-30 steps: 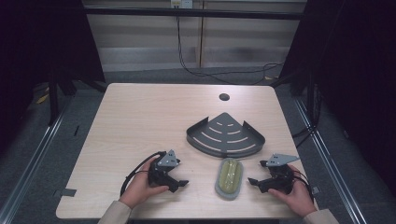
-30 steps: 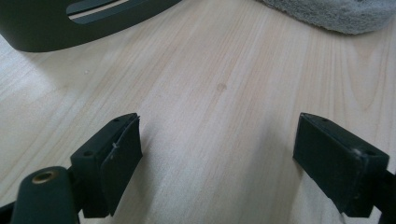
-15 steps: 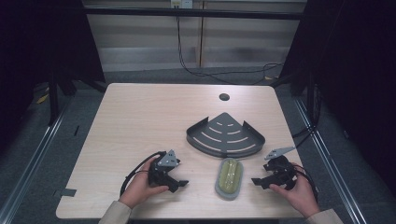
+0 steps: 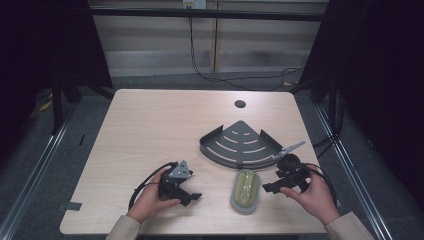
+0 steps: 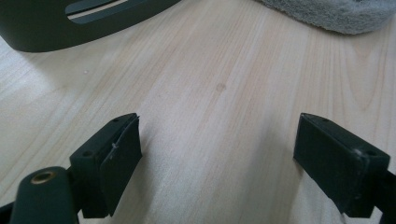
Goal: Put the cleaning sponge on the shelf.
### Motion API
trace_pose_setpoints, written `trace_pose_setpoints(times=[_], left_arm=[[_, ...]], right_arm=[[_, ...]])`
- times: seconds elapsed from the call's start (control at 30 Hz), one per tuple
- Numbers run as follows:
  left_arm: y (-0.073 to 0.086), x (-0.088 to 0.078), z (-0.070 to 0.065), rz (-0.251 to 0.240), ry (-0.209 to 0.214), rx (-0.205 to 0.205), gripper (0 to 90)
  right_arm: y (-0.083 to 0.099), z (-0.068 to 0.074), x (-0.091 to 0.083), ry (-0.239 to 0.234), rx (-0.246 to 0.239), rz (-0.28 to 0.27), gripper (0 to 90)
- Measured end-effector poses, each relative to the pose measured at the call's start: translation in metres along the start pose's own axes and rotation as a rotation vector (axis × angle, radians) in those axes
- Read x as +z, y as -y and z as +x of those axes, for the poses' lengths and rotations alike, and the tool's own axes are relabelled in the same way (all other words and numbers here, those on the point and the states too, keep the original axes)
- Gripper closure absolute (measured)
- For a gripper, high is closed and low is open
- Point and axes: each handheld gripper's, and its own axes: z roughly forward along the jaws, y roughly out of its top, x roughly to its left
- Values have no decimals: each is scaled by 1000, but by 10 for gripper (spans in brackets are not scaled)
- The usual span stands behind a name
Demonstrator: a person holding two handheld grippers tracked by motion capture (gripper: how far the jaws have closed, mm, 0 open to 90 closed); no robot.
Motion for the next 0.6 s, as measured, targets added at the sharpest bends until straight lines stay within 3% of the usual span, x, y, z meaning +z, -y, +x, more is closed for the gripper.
trace_pose_setpoints(times=[0.27,0.6], left_arm=[[0,0,0,-2,2,-3,145],[0,0,0,-1,4,1,144]], right_arm=[[-29,24,-2,-14,23,56,293],[-44,34,10,-26,38,93,297]])
